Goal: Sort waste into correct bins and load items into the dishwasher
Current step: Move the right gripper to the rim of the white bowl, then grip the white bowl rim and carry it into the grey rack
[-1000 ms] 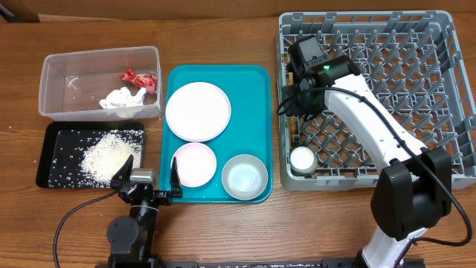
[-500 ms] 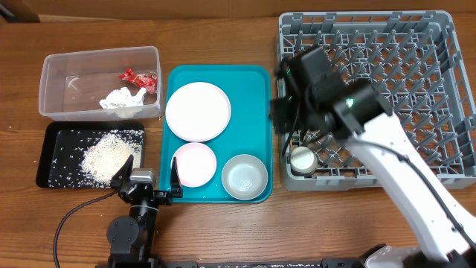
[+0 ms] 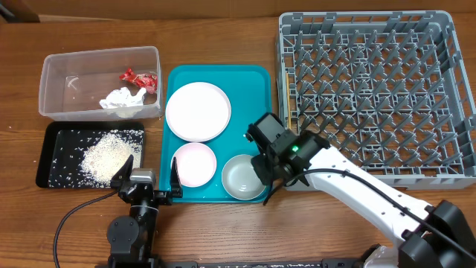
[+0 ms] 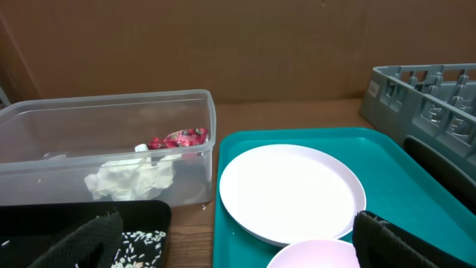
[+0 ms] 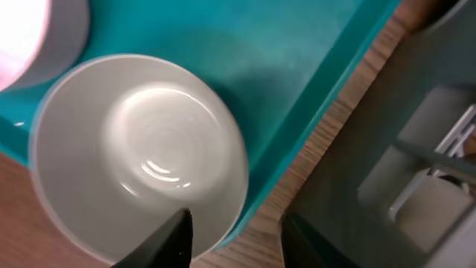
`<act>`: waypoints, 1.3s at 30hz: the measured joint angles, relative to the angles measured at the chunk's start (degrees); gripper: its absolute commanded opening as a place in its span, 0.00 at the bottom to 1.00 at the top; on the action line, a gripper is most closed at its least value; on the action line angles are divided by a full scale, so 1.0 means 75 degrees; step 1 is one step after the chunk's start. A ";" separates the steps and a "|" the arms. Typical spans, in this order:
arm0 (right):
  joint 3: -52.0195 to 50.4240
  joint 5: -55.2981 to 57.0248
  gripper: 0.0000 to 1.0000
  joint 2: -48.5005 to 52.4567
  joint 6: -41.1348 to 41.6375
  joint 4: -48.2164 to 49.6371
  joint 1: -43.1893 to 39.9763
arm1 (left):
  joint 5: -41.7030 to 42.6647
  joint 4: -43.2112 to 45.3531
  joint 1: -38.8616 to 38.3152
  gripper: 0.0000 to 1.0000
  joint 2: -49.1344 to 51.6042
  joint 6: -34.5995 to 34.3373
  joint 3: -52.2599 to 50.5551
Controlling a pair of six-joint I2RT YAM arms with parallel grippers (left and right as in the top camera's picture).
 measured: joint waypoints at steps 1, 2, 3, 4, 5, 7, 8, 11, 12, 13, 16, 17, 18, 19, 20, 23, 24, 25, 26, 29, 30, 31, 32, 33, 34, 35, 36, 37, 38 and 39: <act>-0.0082 -0.0006 0.38 0.0003 -0.0023 0.0082 -0.0006 | 0.0000 -0.0003 0.0000 1.00 0.0000 0.0000 0.0000; -0.0166 -0.0017 0.37 0.0006 -0.0052 0.0207 -0.0020 | 0.0000 -0.0003 0.0000 1.00 0.0000 0.0000 0.0000; -0.0233 -0.0023 0.37 0.0017 -0.0085 0.0297 -0.0032 | 0.0000 -0.0003 0.0000 1.00 0.0000 0.0000 0.0000; -0.0254 -0.0029 0.36 0.0047 -0.0111 0.0309 -0.0035 | 0.0000 -0.0003 0.0000 1.00 0.0000 0.0000 0.0000; -0.0256 -0.0047 0.36 0.0087 -0.0143 0.0338 -0.0032 | 0.0000 -0.0003 0.0000 1.00 0.0000 0.0000 0.0000; -0.0256 -0.0099 0.35 0.0233 -0.0198 0.0472 -0.0032 | 0.0000 -0.0003 0.0000 1.00 0.0000 0.0000 0.0000; -0.0256 -0.0157 0.34 0.0335 -0.0236 0.0539 -0.0032 | 0.0000 -0.0003 0.0000 1.00 0.0000 0.0000 0.0000; -0.0254 -0.0259 0.24 0.0632 -0.0321 0.0676 -0.0009 | 0.0000 -0.0003 0.0000 1.00 0.0000 0.0000 0.0000; -0.0256 -0.0265 0.19 0.0752 -0.0356 0.0638 -0.0006 | 0.0000 0.0000 0.0000 1.00 0.0000 0.0000 0.0000; -0.0259 -0.0256 0.13 0.0886 -0.0391 0.0615 -0.0006 | 0.0000 0.0000 0.0000 1.00 0.0000 0.0000 0.0000; -0.0259 -0.0210 0.09 0.1070 -0.0338 0.0571 -0.0029 | 0.0000 -0.0003 0.0000 1.00 0.0000 0.0000 0.0000; -0.0242 -0.0207 0.09 0.1070 -0.0309 0.0527 -0.0035 | 0.0000 0.0000 0.0000 1.00 0.0000 0.0000 0.0000; -0.0198 -0.0198 0.08 0.1070 -0.0277 0.0463 -0.0044 | 0.0000 -0.0003 0.0000 1.00 0.0000 0.0000 0.0000; -0.0149 -0.0195 0.06 0.1070 -0.0254 0.0402 -0.0047 | 0.0000 0.0000 0.0000 1.00 0.0000 0.0000 0.0000; -0.0085 -0.0192 0.05 0.1070 -0.0216 0.0318 -0.0050 | 0.0000 -0.0003 0.0000 1.00 0.0000 0.0000 0.0000; 0.0245 -0.0189 0.04 0.1037 -0.0143 0.0041 -0.0050 | 0.0000 -0.0003 0.0000 0.99 0.0000 0.0000 0.0000; 0.0350 -0.0166 0.04 0.1014 -0.0117 -0.0073 -0.0050 | 0.0000 0.0000 0.0000 1.00 0.0000 0.0000 0.0000; 0.0484 -0.0128 0.04 0.0950 -0.0064 -0.0201 -0.0047 | 0.0000 0.0000 0.0000 1.00 0.0000 0.0000 0.0000; 0.0571 -0.0070 0.04 0.0906 -0.0020 -0.0306 -0.0047 | 0.0000 0.0000 0.0000 1.00 0.0000 0.0000 0.0000; 0.1093 0.0382 0.04 0.0720 0.0347 -0.0842 -0.0047 | 0.0000 0.0000 0.0000 1.00 0.0000 0.0000 0.0000; 0.1285 0.0597 0.04 0.0659 0.0504 -0.1026 -0.0050 | 0.0000 0.0000 0.0000 1.00 0.0000 0.0000 0.0000; 0.1530 0.0909 0.04 0.0595 0.0731 -0.1268 -0.0058 | -0.0003 0.0000 0.0000 1.00 0.0000 0.0000 0.0000; 0.1749 0.1215 0.04 0.0522 0.0947 -0.1469 -0.0076 | 0.0000 -0.0003 0.0000 1.00 0.0000 0.0000 0.0000; 0.1947 0.1515 0.04 0.0455 0.1148 -0.1632 -0.0099 | -0.0003 0.0000 0.0000 1.00 0.0000 0.0000 0.0000; 0.2189 0.1950 0.04 0.0370 0.1457 -0.1888 -0.0157 | 0.0000 -0.0003 0.0000 1.00 0.0000 0.0000 0.0000; 0.2413 0.2396 0.04 0.0286 0.1699 -0.2081 -0.0219 | 0.0000 -0.0003 0.0000 1.00 0.0000 0.0000 0.0000; 0.2629 0.2943 0.04 0.0204 0.2020 -0.2270 -0.0306 | 0.0000 -0.0003 0.0000 1.00 0.0000 0.0000 0.0000; 0.2716 0.3264 0.04 0.0160 0.2189 -0.2349 -0.0356 | -0.0003 -0.0003 0.0000 1.00 0.0000 0.0000 0.0000; 0.2879 0.4028 0.04 0.0067 0.2585 -0.2468 -0.0475 | 0.0000 -0.0003 0.0000 1.00 0.0000 0.0000 0.0000; 0.2940 0.4546 0.04 0.0026 0.2868 -0.2532 -0.0562 | 0.0000 -0.0003 0.0000 1.00 0.0000 0.0000 0.0000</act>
